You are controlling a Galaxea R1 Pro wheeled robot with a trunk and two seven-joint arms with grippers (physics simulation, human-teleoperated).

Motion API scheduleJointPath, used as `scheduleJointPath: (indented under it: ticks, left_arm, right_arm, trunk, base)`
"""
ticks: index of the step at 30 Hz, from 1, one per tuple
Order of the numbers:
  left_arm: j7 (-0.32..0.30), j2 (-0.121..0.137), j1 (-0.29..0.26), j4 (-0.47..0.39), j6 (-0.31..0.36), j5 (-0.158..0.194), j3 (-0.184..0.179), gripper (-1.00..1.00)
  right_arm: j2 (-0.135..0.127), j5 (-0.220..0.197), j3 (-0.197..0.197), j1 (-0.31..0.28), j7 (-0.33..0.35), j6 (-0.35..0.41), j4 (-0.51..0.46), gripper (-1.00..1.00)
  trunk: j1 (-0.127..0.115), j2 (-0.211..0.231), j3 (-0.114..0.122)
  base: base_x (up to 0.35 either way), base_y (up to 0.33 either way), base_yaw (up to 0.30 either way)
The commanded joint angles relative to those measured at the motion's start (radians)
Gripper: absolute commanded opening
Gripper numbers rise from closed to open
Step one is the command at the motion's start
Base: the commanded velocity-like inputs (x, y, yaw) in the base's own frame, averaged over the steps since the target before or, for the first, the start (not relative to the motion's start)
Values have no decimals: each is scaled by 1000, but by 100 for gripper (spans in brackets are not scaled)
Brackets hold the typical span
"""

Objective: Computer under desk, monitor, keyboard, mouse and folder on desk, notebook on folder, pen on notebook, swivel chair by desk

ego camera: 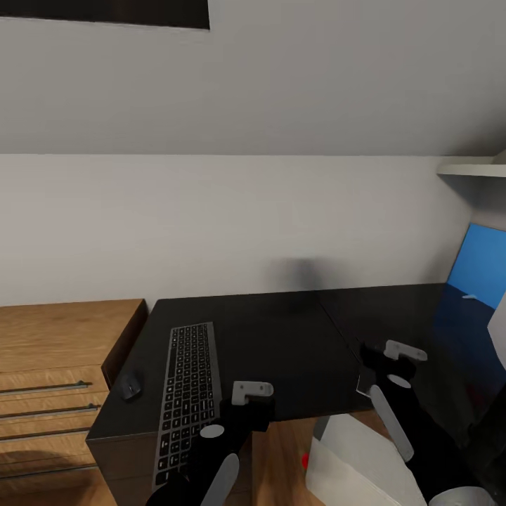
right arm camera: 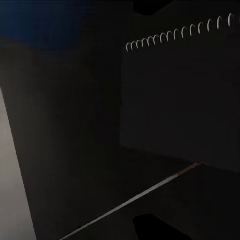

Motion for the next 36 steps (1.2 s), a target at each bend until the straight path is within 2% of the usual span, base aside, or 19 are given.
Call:
scheduleJointPath:
  ticks: [1,4,7,11,18,24,25,30,36]
  left_arm:
    - [10,0,-1,-1,2,11,-1,100]
    - [10,0,-1,-2,2,11,-1,100]
    - [10,0,-1,-2,2,10,-1,100]
    - [9,0,-1,-3,2,10,-1,100]
    - [9,0,-1,-3,2,10,-1,100]
    - [9,0,-1,-3,2,10,-1,100]
    - [9,0,-1,-3,2,10,-2,100]
    - [9,0,-1,-3,2,10,-2,100]
    - [9,0,-1,-3,2,10,-2,100]
  right_arm:
    - [-8,-6,-3,-5,-2,4,5,100]
    - [-34,-6,-37,-41,48,-29,84,100]
    - [-42,-6,-47,-67,77,-50,140,100]
    - [-67,-7,-55,-141,148,-97,303,100]
    - [-81,-9,-56,-209,181,-135,447,100]
    - [-96,-10,-57,-271,254,-147,578,100]
    - [-104,-10,-58,-313,281,-164,665,100]
    - [-111,-10,-58,-387,322,-225,816,100]
    - [-112,-9,-58,-395,326,-234,833,100]
  trunk:
    - [0,-1,-1]
    - [0,-1,-1]
    - [0,-1,-1]
    - [0,-1,-1]
    - [0,-1,-1]
    - [0,-1,-1]
    - [0,-1,-1]
    - [0,-1,-1]
    - [0,-1,-1]
  base:
    - [0,0,0]
    - [0,0,0]
    - [0,0,0]
    - [0,0,0]
    - [0,0,0]
    - [0,0,0]
    - [0,0,0]
    - [0,0,0]
    - [15,0,0]
